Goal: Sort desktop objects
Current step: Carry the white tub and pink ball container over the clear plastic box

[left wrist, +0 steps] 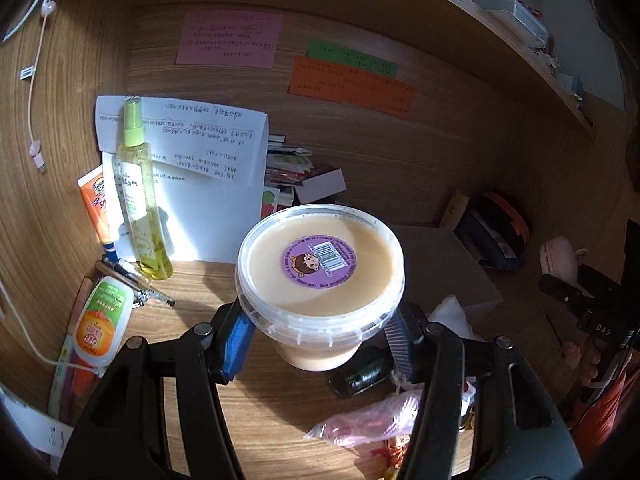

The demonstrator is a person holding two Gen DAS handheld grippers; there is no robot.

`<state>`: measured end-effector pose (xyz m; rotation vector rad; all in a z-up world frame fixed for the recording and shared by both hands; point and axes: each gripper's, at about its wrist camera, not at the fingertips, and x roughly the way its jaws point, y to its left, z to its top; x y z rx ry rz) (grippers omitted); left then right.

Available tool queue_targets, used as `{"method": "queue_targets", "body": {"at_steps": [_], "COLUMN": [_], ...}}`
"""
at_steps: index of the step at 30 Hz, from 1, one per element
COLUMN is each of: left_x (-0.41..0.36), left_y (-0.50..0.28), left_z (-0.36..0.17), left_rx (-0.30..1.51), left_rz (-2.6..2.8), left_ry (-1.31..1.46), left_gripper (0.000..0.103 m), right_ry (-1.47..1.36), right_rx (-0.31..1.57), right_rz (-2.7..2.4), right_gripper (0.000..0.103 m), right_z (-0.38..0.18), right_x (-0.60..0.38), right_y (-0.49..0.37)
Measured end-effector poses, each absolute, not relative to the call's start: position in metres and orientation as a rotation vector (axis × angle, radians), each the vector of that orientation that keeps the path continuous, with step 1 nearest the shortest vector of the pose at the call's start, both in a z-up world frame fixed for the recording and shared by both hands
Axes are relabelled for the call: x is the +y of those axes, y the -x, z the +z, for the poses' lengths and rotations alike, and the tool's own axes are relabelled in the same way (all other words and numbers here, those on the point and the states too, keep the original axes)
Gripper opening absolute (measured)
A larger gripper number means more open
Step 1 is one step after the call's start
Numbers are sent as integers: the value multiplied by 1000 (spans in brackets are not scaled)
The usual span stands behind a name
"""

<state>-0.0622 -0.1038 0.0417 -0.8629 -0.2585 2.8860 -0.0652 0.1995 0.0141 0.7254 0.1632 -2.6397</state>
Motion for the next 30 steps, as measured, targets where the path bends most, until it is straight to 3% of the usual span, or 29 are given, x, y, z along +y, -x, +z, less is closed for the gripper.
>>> {"method": "queue_targets", "body": {"at_steps": [13,30], "left_x": [-84,-35], "left_y": [138,213], "left_z": [50,15], "left_rx": [-224,-68], "left_rz": [2755,2564], "left_ry": [950,1178], "left_gripper": [58,58], "right_ry": [-789,-1060], "right_rx": [207,305], "right_rz": [-2575,-2408], "right_gripper": [60,60], "right_z": [16,-39], "right_x": [179,149], "right_y": [127,198]}}
